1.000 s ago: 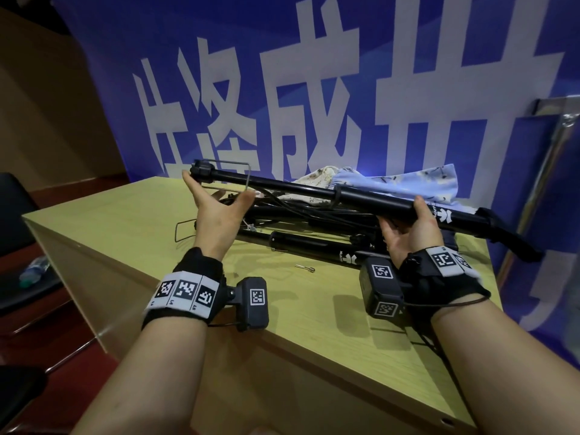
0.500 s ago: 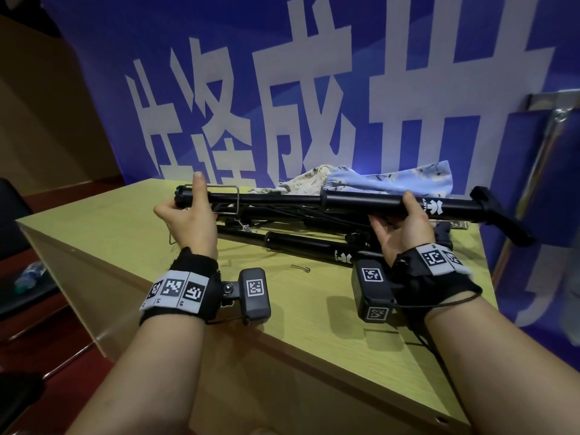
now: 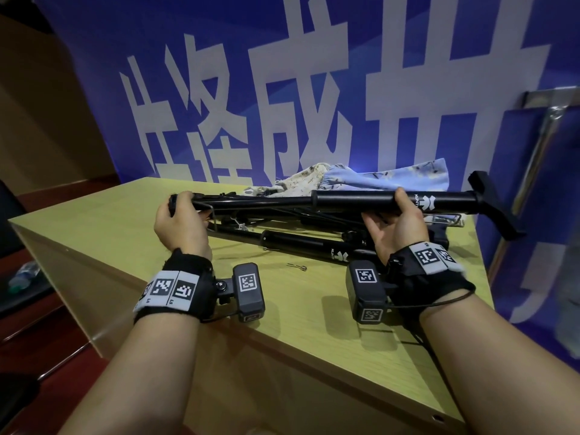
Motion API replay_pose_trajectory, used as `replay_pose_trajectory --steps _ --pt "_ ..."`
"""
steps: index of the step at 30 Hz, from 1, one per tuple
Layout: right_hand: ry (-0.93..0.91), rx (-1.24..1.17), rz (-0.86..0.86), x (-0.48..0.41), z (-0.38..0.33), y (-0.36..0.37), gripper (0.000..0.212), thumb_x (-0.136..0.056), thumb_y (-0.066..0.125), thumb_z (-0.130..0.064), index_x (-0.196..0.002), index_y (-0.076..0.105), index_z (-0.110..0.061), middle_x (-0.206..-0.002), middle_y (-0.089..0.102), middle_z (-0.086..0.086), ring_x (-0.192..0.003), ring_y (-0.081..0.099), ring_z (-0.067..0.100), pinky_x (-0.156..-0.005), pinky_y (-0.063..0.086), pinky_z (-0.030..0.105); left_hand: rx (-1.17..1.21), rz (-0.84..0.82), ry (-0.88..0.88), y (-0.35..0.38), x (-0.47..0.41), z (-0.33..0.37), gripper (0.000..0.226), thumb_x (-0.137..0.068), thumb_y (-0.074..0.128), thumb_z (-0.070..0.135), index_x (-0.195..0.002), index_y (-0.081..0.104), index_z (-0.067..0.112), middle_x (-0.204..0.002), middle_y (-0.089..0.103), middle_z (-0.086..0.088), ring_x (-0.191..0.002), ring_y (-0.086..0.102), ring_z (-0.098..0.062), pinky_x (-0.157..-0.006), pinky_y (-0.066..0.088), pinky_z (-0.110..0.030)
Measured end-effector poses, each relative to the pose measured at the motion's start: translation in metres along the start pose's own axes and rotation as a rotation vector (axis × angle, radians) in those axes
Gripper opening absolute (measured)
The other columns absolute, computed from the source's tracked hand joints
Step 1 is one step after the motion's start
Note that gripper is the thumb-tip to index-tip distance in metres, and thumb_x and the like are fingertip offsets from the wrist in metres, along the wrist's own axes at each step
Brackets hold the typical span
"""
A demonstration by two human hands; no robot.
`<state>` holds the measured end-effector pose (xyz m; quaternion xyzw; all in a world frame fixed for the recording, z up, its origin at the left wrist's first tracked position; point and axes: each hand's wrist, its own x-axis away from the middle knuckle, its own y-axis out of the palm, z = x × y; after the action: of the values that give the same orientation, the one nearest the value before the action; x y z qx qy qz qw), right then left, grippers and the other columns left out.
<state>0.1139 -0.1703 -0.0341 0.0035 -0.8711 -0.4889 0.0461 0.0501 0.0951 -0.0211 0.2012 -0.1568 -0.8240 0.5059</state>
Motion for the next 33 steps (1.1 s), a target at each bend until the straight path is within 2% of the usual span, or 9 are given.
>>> replay_pose_trajectory --steps 3,6,8,11,15,20,25,30,33 --pt "0.017 0.027 -0.029 0.002 0.004 0.001 0.027 -0.093 0.058 -0.024 -0.117 0.054 -0.013 -0.113 0.062 0.016 -0.098 0.061 0.027 -0.071 0.056 0.037 0.018 -0.018 0.016 0.004 0.003 0.002 0.011 -0.084 0.058 0.018 -0.082 0.068 0.015 -0.080 0.069 -0.001 -0.083 0.072 -0.031 -0.069 0.058 -0.036" --pt "0.022 0.043 -0.043 0.006 0.004 0.004 0.013 -0.094 0.057 -0.023 -0.104 0.055 -0.015 -0.107 0.063 0.014 -0.098 0.061 0.027 -0.077 0.055 0.037 0.008 -0.019 0.020 0.008 0.011 0.004 0.012 -0.086 0.057 0.018 -0.080 0.068 0.017 -0.077 0.069 0.002 -0.078 0.072 -0.028 -0.053 0.050 -0.025" --pt "0.025 0.043 -0.055 0.007 0.004 0.004 0.011 -0.093 0.057 -0.022 -0.102 0.055 -0.015 -0.107 0.063 0.015 -0.099 0.061 0.027 -0.079 0.055 0.037 -0.018 -0.015 0.031 0.010 0.015 0.004 0.014 -0.087 0.056 0.018 -0.078 0.067 0.019 -0.075 0.067 0.003 -0.072 0.068 -0.025 -0.049 0.043 -0.020" --pt "0.036 0.060 -0.088 0.006 0.005 0.003 0.019 -0.092 0.060 -0.022 -0.109 0.056 -0.014 -0.112 0.065 0.016 -0.101 0.063 0.026 -0.075 0.056 0.035 -0.051 -0.032 0.043 0.011 0.020 0.001 0.016 -0.088 0.056 0.018 -0.076 0.067 0.019 -0.073 0.063 0.001 -0.069 0.061 -0.024 -0.047 0.043 -0.019" --pt "0.032 0.075 -0.107 0.005 0.008 0.004 0.041 -0.089 0.063 -0.021 -0.127 0.051 -0.014 -0.117 0.064 0.015 -0.102 0.063 0.025 -0.071 0.056 0.032 -0.078 -0.067 0.058 0.013 0.025 -0.004 0.014 -0.089 0.055 0.018 -0.083 0.068 0.015 -0.083 0.066 -0.006 -0.070 0.059 -0.025 -0.043 0.041 -0.018" --pt "0.042 0.092 -0.110 0.005 0.009 0.004 0.049 -0.088 0.065 -0.022 -0.133 0.047 -0.014 -0.122 0.062 0.014 -0.102 0.063 0.024 -0.063 0.057 0.030 -0.111 -0.128 0.079 0.016 0.035 -0.006 0.013 -0.090 0.055 0.019 -0.089 0.066 0.014 -0.086 0.065 -0.008 -0.070 0.058 -0.024 -0.041 0.040 -0.017" --pt "0.056 0.093 -0.140 0.007 0.008 0.004 0.042 -0.089 0.063 -0.021 -0.129 0.051 -0.015 -0.116 0.066 0.013 -0.097 0.066 0.022 -0.068 0.057 0.029 -0.142 -0.173 0.097 0.020 0.043 -0.004 0.014 -0.091 0.055 0.020 -0.091 0.066 0.012 -0.085 0.065 -0.008 -0.069 0.058 -0.023 -0.040 0.039 -0.016" --pt "0.077 0.109 -0.172 0.014 0.007 0.007 0.018 -0.090 0.061 -0.018 -0.107 0.059 -0.014 -0.098 0.071 0.008 -0.086 0.070 0.019 -0.082 0.056 0.030 -0.150 -0.212 0.066 0.022 0.048 -0.005 0.019 -0.094 0.055 0.026 -0.088 0.067 0.013 -0.081 0.064 -0.005 -0.069 0.057 -0.020 -0.040 0.039 -0.016" --pt "0.082 0.110 -0.186 0.016 0.008 0.008 0.022 -0.091 0.060 -0.015 -0.112 0.057 -0.012 -0.106 0.069 0.010 -0.094 0.068 0.022 -0.078 0.056 0.030 -0.162 -0.238 0.053 0.024 0.050 -0.008 0.027 -0.096 0.053 0.036 -0.083 0.065 0.016 -0.080 0.064 -0.003 -0.067 0.057 -0.017 -0.042 0.040 -0.016"
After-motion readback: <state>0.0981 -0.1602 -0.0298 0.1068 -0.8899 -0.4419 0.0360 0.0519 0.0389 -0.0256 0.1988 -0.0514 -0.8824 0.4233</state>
